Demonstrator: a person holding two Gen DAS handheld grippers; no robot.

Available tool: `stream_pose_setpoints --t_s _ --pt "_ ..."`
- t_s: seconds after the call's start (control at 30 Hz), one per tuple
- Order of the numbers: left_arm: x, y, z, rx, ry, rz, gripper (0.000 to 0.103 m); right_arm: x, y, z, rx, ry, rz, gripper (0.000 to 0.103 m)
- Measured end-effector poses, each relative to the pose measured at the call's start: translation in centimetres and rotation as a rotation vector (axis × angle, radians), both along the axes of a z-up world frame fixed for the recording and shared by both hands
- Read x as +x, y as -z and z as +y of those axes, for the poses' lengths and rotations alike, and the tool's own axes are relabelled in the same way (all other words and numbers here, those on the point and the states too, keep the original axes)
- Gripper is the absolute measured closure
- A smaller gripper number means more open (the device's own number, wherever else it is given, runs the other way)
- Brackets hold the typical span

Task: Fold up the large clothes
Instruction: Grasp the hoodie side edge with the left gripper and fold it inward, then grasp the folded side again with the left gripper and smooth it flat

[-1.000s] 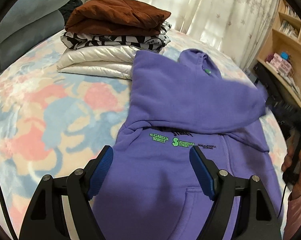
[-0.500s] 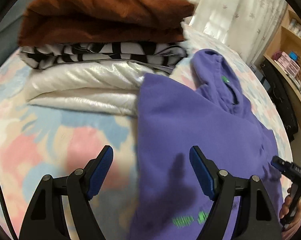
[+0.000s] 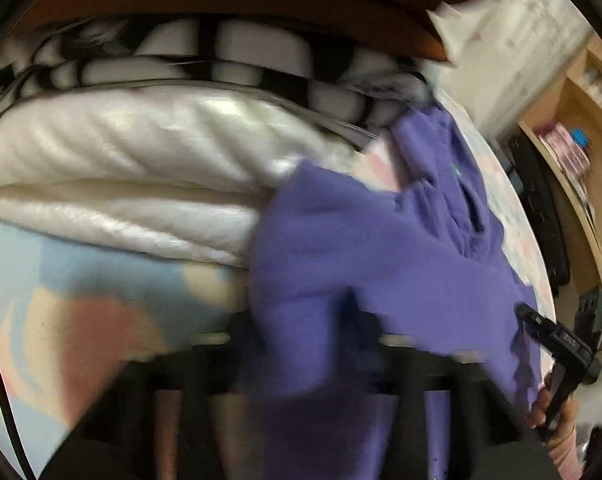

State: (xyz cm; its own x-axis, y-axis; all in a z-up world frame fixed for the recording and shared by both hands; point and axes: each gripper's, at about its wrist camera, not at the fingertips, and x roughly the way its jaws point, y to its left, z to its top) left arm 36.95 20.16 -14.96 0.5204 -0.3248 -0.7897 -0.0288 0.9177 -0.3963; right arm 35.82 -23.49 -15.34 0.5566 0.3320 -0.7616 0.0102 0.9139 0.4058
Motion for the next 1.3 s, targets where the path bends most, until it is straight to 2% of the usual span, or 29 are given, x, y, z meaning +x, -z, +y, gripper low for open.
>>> stream_pose_setpoints --t_s 0.03,0.07,0.13,0.2,0.27,0.3,0.33,0.37,0.4,0.47,0.57,0.63,0.7,0.77,0.87,0.93,1.03,1.1,1.13,1.17,1.2,1.23,1.27,1.3 --pt "-0.3 -0.7 -0.8 0.06 -0.005 -0.032 0.085 0.1 -0.1 0.7 -0.026 -0.029 -0.012 0.084" --pt "-0.8 -1.6 -1.5 0.113 0.001 -0.071 0.09 0.0 -0.4 1.5 -0.068 -0.057 -0.027 0.091" --pt "-1.9 -3.4 -3.3 0.235 0.004 -0.158 0.091 -0.8 -1.8 2.6 -0.132 -0.075 -0.104 0.091" --pt "-2.4 -4.0 -4.5 0.328 0.008 -0.207 0.091 -1.4 -2.8 2.7 -0.146 -0.05 -0.186 0.091" --pt "-2.0 -3.4 -5.1 0.4 0.023 -0.179 0.09 -0.8 -1.9 2.9 -0.188 -0.023 -0.153 0.088" --pt "-1.6 -2.9 -5.3 0.42 0.027 -0.151 0.089 -0.2 -0.9 3.1 -0.215 -0.017 -0.102 0.085" --pt "-1.4 -2.5 -5.4 0.432 0.028 -0.125 0.084 0.1 -0.3 3.3 -0.242 -0.011 -0.061 0.077" --pt "-1.4 -2.6 -5.4 0.44 0.025 -0.117 0.079 0.0 0.0 3.3 -0.252 -0.005 -0.04 0.074" --pt "-1.5 -2.8 -5.3 0.45 0.017 -0.114 0.075 -0.3 -0.3 3.3 -0.248 -0.003 -0.042 0.072" --pt "-2.4 -3.8 -5.3 0.505 -0.007 -0.127 0.061 -1.3 -1.2 2.9 -0.234 -0.004 -0.049 0.061" --pt "-4.1 -5.5 -5.0 0.557 -0.019 -0.159 0.058 -3.4 -2.9 2.6 -0.245 -0.012 -0.097 0.061" --pt "-5.7 -6.8 -5.1 0.553 -0.026 -0.189 0.058 -4.9 -3.9 2.8 -0.253 -0.027 -0.134 0.061" --pt "-7.1 -7.9 -5.8 0.494 -0.004 -0.211 0.059 -6.2 -4.8 3.2 -0.258 -0.05 -0.168 0.061" --pt "-8.1 -8.4 -7.0 0.429 0.019 -0.201 0.077 -6.9 -5.1 4.1 -0.245 -0.082 -0.179 0.061" --pt "-7.7 -7.4 -9.7 0.32 0.055 -0.145 0.085 -6.9 -4.8 6.7 -0.205 -0.142 -0.165 0.061" --pt "-7.7 -6.1 -11.7 0.285 0.076 -0.128 0.087 -6.8 -4.5 8.3 -0.178 -0.173 -0.157 0.061" --pt "-7.3 -3.8 -14.0 0.299 0.08 -0.096 0.087 -6.2 -3.3 11.2 -0.157 -0.22 -0.141 0.061" --pt "-7.0 -1.5 -14.5 0.371 0.041 -0.058 0.087 -5.7 -2.1 12.1 -0.165 -0.225 -0.11 0.061" --pt "-6.7 -0.5 -14.3 0.42 0.016 -0.045 0.082 -5.4 -1.3 12.1 -0.175 -0.22 -0.087 0.061" --pt "-6.6 0.1 -13.9 0.437 0.006 -0.05 0.077 -5.0 -0.6 11.9 -0.191 -0.209 -0.062 0.061" --pt "-6.6 0.4 -13.3 0.452 -0.002 -0.074 0.077 -4.7 0.1 11.2 -0.204 -0.188 -0.049 0.063" --pt "-6.5 0.5 -12.9 0.507 -0.034 -0.073 0.077 -4.5 0.2 10.1 -0.206 -0.164 -0.053 0.064" --pt "-6.4 0.5 -12.5 0.53 -0.051 -0.062 0.077 -4.5 0.1 9.1 -0.214 -0.135 -0.062 0.064" --pt "-6.4 0.4 -11.8 0.493 -0.046 -0.054 0.077 -4.5 -0.3 7.4 -0.225 -0.087 -0.072 0.064"
